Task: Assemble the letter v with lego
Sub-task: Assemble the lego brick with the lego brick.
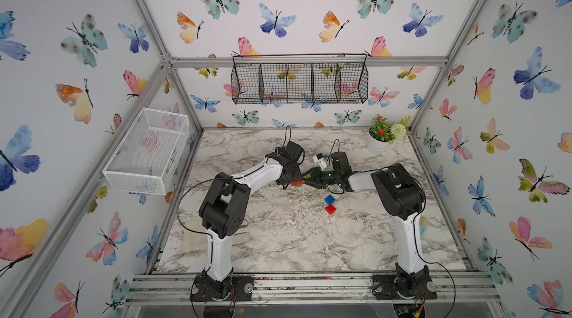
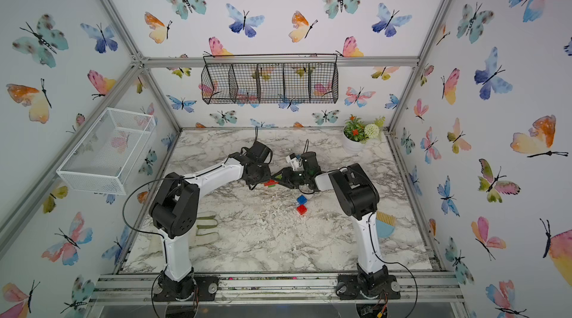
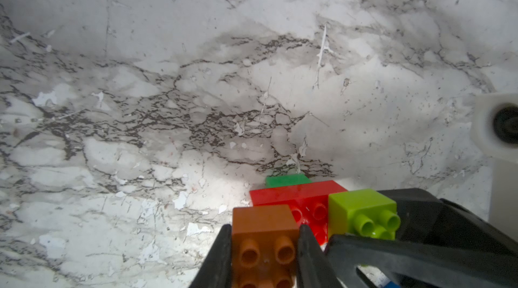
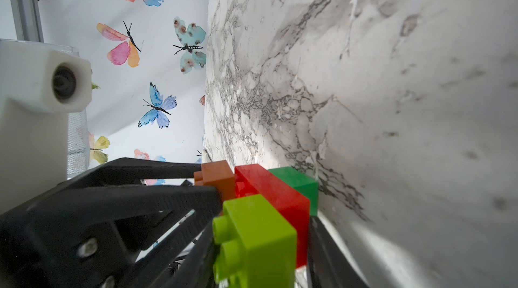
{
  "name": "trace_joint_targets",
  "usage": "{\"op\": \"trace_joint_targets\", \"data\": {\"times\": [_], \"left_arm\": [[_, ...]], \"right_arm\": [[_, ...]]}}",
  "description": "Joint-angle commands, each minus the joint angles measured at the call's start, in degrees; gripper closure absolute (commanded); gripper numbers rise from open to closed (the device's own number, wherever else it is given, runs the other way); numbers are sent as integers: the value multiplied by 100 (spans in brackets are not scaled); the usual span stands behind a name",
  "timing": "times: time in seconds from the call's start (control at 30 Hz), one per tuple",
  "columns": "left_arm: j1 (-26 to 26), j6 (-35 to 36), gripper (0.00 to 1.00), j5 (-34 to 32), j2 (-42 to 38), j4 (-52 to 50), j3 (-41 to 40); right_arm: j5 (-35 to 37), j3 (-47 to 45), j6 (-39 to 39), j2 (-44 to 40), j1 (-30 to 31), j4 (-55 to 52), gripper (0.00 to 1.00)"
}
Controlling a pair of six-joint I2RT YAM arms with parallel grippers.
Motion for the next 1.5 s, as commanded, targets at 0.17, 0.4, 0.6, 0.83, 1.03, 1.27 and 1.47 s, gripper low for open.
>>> {"op": "trace_joint_targets", "data": {"times": [0.17, 0.4, 0.6, 0.83, 1.03, 1.27, 1.47], "left_arm": [[3, 101, 94, -50, 496, -632, -94], [104, 71, 95, 115, 541, -755, -179], [173, 24, 95, 25, 482, -835, -203], [174, 38, 96, -95, 463, -952, -140], [86, -26, 97, -520, 439, -1144, -50], [69, -22, 97, -200, 457, -737, -278], [69, 67, 97, -251, 626, -897, -251]], "right_arm": [[342, -188, -160, 62, -19, -393, 81], [359, -207, -170, 26, -19, -391, 81], [353, -145, -161, 70, -19, -393, 81], [380, -128, -161, 61, -15, -401, 82], [395, -58, -179, 78, -19, -450, 82], [399, -13, -223, 64, -19, -544, 82], [427, 4, -258, 61, -18, -580, 82]]}}
